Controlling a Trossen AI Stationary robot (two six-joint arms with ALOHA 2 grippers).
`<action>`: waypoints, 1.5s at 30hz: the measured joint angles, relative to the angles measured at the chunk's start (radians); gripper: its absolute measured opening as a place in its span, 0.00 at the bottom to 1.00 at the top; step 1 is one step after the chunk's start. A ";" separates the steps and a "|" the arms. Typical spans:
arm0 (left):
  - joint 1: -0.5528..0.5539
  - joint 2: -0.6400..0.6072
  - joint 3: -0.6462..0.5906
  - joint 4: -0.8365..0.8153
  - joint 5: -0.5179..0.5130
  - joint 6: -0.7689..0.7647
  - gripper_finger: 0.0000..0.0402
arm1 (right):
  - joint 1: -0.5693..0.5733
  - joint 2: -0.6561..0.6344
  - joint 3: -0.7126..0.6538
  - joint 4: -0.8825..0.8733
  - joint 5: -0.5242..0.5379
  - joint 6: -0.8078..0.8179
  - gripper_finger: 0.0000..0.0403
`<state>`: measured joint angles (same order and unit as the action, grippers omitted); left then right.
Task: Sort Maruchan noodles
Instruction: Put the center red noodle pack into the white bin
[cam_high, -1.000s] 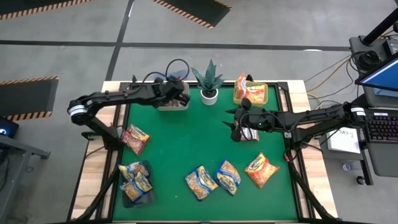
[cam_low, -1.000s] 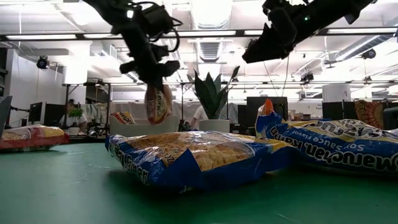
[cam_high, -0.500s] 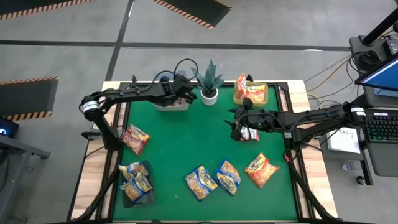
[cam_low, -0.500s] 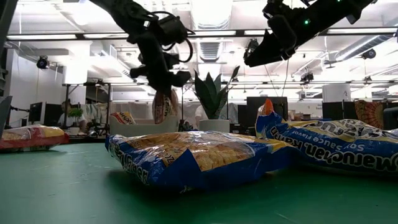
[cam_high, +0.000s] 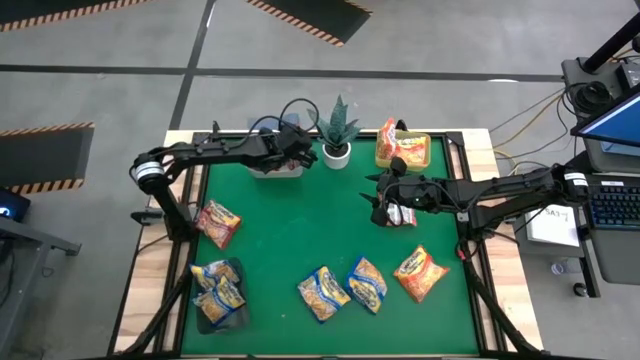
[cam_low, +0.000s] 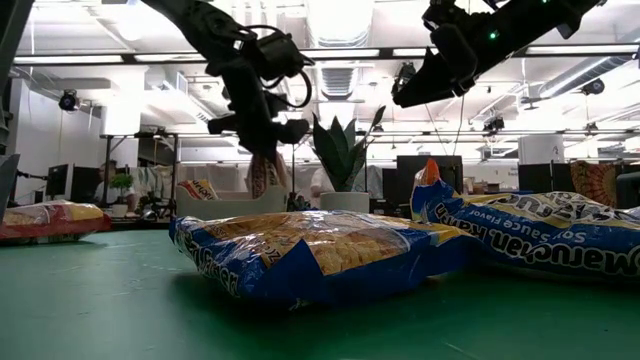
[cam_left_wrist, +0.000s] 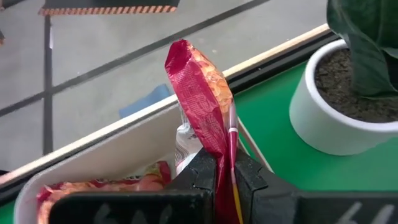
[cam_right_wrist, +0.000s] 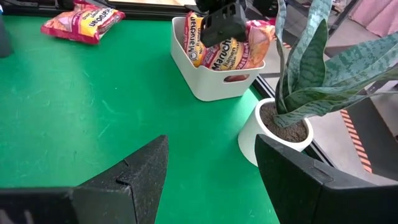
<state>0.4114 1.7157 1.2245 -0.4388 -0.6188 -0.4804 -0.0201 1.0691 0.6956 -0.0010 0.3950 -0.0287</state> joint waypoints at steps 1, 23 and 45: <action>0.000 0.000 -0.001 0.001 0.007 -0.003 0.00 | 0.000 0.000 0.000 0.000 0.000 0.000 0.57; -0.021 -0.001 -0.009 0.045 0.021 -0.012 0.14 | 0.000 0.000 0.000 0.000 -0.001 0.002 0.57; -0.066 0.037 -0.002 0.072 0.049 0.037 0.15 | 0.000 -0.015 0.000 -0.073 -0.001 0.015 0.57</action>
<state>0.3453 1.7531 1.2222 -0.3669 -0.5701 -0.4432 -0.0200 1.0543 0.6952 -0.0740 0.3937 -0.0134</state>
